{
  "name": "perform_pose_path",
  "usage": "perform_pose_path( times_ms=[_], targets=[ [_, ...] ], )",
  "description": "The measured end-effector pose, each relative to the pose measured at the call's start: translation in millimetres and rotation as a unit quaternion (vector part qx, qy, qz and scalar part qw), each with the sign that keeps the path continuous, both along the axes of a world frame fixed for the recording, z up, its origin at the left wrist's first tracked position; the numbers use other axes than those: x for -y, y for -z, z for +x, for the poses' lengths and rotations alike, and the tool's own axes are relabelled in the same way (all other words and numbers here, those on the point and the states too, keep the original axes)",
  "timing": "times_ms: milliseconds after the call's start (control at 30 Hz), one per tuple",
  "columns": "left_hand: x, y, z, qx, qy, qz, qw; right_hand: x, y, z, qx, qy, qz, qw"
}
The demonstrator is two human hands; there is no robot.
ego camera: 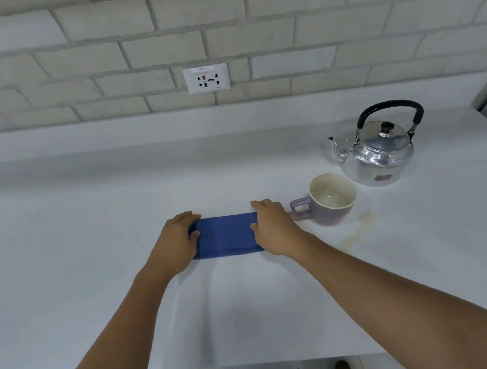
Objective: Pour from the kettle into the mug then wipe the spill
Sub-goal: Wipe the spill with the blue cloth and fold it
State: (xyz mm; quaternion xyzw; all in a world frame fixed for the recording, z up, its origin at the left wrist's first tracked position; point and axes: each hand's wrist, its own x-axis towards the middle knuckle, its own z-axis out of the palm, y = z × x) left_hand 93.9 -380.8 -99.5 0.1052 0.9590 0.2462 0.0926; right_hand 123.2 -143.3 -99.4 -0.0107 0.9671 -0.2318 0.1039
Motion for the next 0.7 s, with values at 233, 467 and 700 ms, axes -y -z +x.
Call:
perform_pose_path(
  times_ms=[233, 467, 700],
  targets=[
    [6, 15, -8, -0.024, -0.001, -0.039, 0.999, 5, 10, -2, -0.024, 0.021, 0.005, 0.999],
    [9, 16, -4, -0.065, 0.010, -0.024, 0.998, 11, 7, 5, -0.034, 0.077, -0.107, 0.991],
    [13, -15, 21, -0.002, -0.035, 0.128, 0.991, 4, -5, 38, -0.100, 0.113, -0.284, 0.947]
  ],
)
